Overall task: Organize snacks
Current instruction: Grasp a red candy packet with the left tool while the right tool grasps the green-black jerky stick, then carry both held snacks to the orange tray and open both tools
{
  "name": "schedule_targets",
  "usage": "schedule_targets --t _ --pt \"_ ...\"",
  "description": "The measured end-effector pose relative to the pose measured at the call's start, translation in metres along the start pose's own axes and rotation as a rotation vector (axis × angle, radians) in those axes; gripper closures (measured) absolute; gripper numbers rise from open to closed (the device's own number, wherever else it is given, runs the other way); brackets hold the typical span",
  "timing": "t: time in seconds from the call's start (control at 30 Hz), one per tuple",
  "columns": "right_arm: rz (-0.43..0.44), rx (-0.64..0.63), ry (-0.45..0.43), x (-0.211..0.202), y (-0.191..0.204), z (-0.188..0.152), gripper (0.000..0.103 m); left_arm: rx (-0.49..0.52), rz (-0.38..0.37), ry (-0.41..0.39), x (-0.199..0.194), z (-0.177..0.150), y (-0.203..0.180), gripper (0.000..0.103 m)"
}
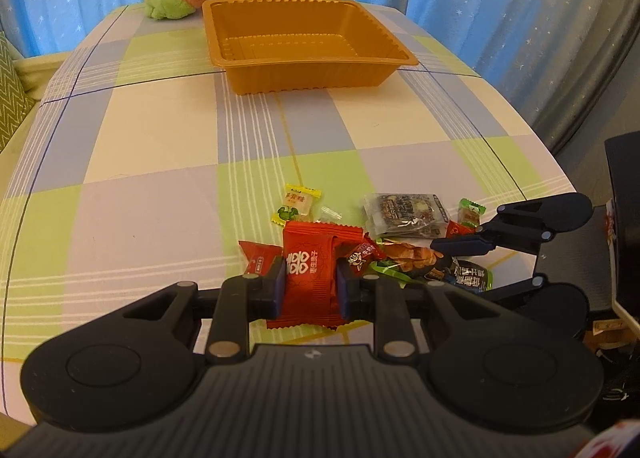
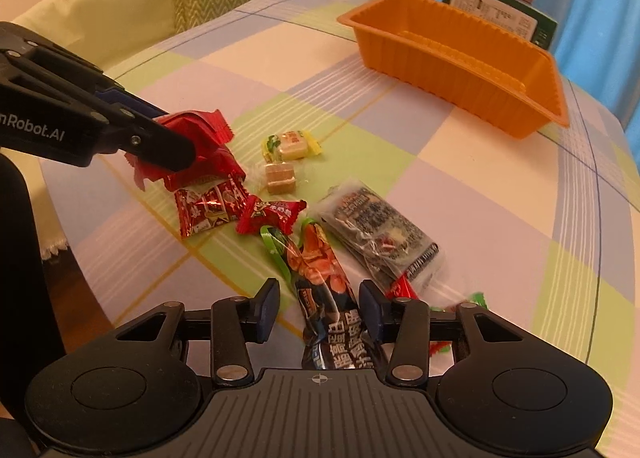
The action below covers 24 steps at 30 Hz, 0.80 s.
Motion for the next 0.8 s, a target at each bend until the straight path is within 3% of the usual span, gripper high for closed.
schedule_targets --t 0.17,0.5,0.8 --pt "-0.003 0.011 0.011 -0.002 0.004 -0.001 0.073 -0.005 0.007 -0.001 -0.001 -0.001 0.0 0.08" --pt "-0.014 0.193 -0.071 -0.037 0.007 -0.013 0.074 -0.028 0.028 -0.006 -0.005 0.001 0.002 0.08" --pt "-0.071 0.374 -0.227 -0.072 -0.045 0.041 0.074 -0.04 0.046 -0.074 0.002 0.053 0.002 0.08"
Point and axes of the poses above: each gripper's, at about its wrist camera, not at the fingertips, and x roughly the way its jaws point, y to its left, z to its top, the point moved 7 cm from there along x, roughly the way its jaws point, and after that the axes turned 2 degrees about z, right-handed, at the moved point
